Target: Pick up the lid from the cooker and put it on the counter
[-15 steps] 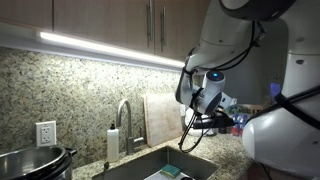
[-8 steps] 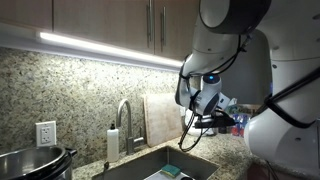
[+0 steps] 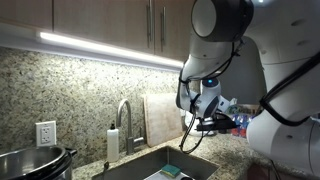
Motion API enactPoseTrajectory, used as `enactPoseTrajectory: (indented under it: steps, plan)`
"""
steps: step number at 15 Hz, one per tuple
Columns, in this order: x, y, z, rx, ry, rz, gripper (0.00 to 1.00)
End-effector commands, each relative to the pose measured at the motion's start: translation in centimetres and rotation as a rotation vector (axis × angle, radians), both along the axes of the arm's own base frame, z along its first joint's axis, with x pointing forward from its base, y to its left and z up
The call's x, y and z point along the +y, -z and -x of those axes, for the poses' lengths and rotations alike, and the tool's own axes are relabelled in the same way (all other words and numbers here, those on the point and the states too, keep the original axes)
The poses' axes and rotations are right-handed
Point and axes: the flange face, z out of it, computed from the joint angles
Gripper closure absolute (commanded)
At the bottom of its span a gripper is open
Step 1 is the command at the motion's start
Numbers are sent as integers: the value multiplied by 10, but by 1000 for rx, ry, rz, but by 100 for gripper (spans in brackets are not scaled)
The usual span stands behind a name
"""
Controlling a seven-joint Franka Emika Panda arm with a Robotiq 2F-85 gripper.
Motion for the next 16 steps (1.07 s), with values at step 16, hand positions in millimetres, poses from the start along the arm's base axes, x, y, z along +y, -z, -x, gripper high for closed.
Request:
enactPoseTrajectory:
  steps: [16]
  plan:
    - [-25, 6, -12, -154, 164, -33, 92]
